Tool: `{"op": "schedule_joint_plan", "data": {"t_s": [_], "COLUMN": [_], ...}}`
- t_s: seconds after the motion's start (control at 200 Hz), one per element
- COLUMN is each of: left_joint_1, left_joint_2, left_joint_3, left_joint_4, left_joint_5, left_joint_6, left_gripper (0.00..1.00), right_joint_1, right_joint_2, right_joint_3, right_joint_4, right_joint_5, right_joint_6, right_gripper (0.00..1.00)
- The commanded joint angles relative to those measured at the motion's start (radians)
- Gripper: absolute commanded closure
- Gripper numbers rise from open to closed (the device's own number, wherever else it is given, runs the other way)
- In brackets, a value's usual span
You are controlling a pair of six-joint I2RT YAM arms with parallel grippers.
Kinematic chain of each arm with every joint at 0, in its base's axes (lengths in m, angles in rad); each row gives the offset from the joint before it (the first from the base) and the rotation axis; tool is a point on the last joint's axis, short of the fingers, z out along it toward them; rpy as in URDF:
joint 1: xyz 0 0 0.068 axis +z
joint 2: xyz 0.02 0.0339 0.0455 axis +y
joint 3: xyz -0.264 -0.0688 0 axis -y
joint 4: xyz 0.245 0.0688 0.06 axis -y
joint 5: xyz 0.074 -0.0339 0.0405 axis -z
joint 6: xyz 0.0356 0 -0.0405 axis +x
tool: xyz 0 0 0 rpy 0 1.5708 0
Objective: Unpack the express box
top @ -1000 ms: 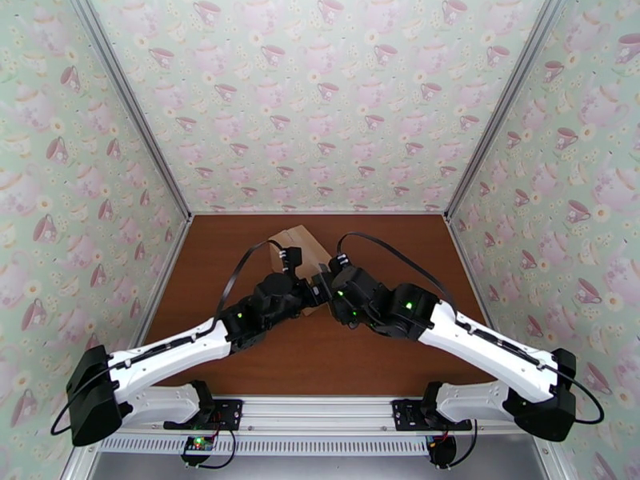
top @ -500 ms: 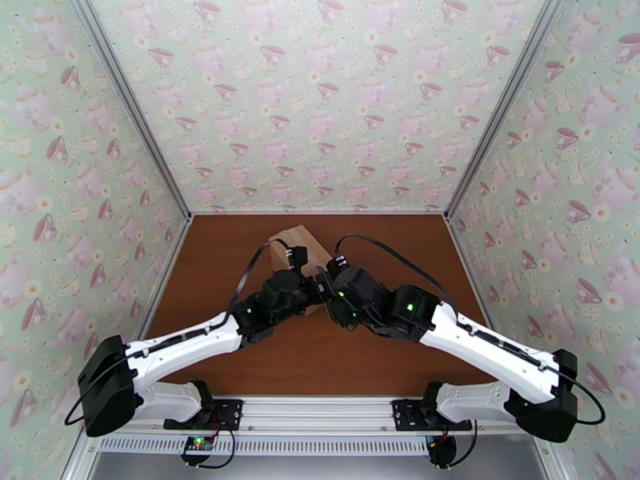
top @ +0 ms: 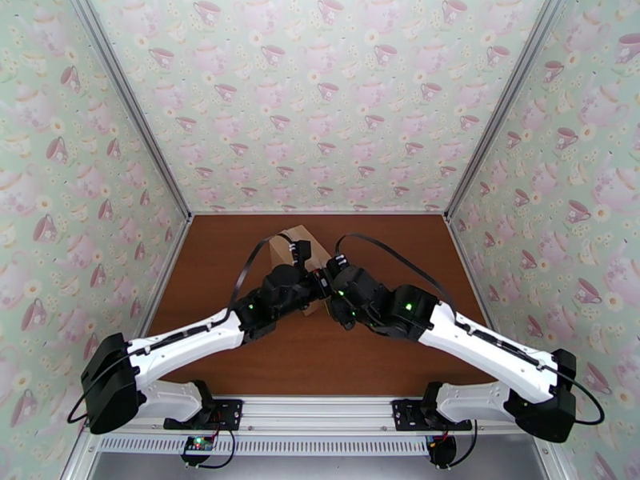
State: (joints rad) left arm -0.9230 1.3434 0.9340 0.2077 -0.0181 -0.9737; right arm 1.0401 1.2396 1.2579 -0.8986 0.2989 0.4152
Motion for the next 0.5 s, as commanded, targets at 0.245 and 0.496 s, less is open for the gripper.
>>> {"op": "schedule_joint_plan", "data": {"t_s": [0.245,0.496], "left_joint_1": [0.019,0.020], "left_joint_2": [-0.032,-0.039], "left_joint_3": [0.003,0.003], "left_joint_4": [0.010,0.000], "left_joint_5": [0.035,0.059], "left_joint_6": [0.028,0.001], "left_gripper": [1.00,0.49], "right_joint_1": [-0.008,-0.008], "right_joint_2": [-0.033,-0.006], "right_joint_3": [-0.019,0.010], "right_joint_4": [0.091,0.059], "right_joint_5": [-0.009,-0.004], "right_joint_6": [0.012,-0.006], "right_gripper": [1.00,1.00]}}
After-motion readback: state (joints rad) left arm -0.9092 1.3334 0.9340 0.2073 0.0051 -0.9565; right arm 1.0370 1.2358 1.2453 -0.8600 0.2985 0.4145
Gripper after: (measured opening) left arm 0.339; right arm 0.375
